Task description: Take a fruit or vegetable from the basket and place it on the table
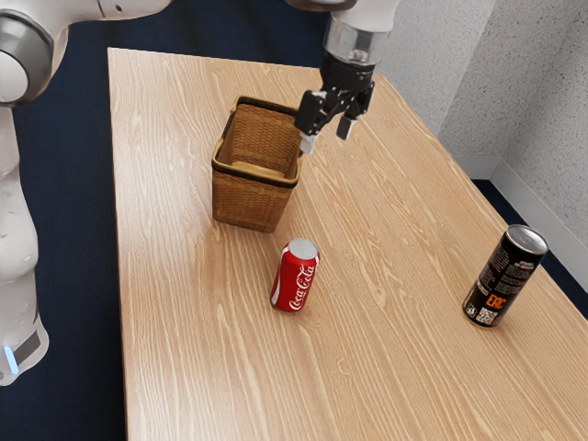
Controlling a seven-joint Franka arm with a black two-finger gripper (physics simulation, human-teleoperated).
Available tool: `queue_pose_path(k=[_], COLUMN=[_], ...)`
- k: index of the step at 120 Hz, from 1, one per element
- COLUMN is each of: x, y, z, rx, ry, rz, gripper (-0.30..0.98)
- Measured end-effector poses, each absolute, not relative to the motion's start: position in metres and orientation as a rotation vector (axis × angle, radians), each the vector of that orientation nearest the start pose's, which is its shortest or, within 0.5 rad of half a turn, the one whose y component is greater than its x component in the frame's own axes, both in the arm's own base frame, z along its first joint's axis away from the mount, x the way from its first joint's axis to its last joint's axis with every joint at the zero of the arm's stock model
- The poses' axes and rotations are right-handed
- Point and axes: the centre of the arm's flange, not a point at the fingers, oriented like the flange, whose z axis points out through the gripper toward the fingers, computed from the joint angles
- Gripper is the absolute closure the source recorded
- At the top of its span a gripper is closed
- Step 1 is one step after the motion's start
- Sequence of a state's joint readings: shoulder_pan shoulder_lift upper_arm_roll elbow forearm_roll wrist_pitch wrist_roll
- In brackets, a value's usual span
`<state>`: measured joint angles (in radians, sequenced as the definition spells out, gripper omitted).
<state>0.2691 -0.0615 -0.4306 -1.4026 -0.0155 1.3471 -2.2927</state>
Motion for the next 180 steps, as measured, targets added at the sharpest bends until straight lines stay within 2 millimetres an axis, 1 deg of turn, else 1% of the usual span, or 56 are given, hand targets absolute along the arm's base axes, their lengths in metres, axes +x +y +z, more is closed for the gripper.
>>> queue_pose_path(k=[9, 26, 31, 40, 47, 52, 57, 61, 67, 73, 78, 85, 91, 96, 101, 106, 113, 116, 120, 125, 136, 144, 152, 164, 172, 180], x=[0.498, 0.484, 0.479, 0.472, 0.476, 0.482, 0.492, 0.499, 0.508, 0.511, 0.511, 0.508, 0.504, 0.502, 0.502, 0.500, 0.490, 0.489, 0.488, 0.487, 0.484, 0.481, 0.479, 0.478, 0.477, 0.476], y=[-0.104, -0.149, -0.159, -0.159, -0.151, -0.141, -0.120, -0.096, -0.053, -0.009, 0.023, 0.059, 0.080, 0.089, 0.092, 0.090, 0.080, 0.078, 0.081, 0.090, 0.122, 0.133, 0.148, 0.173, 0.180, 0.183], z=[0.711, 0.715, 0.716, 0.725, 0.723, 0.719, 0.713, 0.710, 0.708, 0.707, 0.707, 0.707, 0.705, 0.703, 0.698, 0.689, 0.666, 0.661, 0.658, 0.655, 0.654, 0.670, 0.674, 0.663, 0.658, 0.652], rx=[1.502, 1.558, 1.577, 1.558, 1.530, 1.506, 1.468, 1.420, 1.325, 1.227, 1.155, 1.078, 1.038, 1.028, 1.037, 1.060, 1.106, 1.119, 1.116, 1.095, 1.008, 0.963, 0.900, 0.813, 0.784, 0.771], ry=[2.771, 2.736, 2.723, 2.719, 2.741, 2.763, 2.796, 2.827, 2.877, 2.922, 2.951, 2.976, 2.988, 2.991, 2.994, 2.996, 2.997, 2.989, 2.980, 2.975, 2.978, 2.950, 2.955, 2.989, 3.004, 3.016], rz=[0.049, 0.086, 0.090, 0.114, 0.114, 0.107, 0.090, 0.079, 0.067, 0.056, 0.048, 0.034, 0.022, 0.013, 0.002, -0.010, -0.025, -0.024, -0.019, -0.015, -0.003, 0.037, 0.051, 0.042, 0.038, 0.029], gripper=[0.00, 0.00, 0.00, 0.00, 0.00, 0.00, 0.00, 0.00, 0.00, 0.00, 0.00, 0.00, 0.00, 0.00, 0.00, 0.00, 0.00, 0.00, 0.00, 0.00, 0.00, 0.00, 0.00, 0.00, 0.00, 0.00])
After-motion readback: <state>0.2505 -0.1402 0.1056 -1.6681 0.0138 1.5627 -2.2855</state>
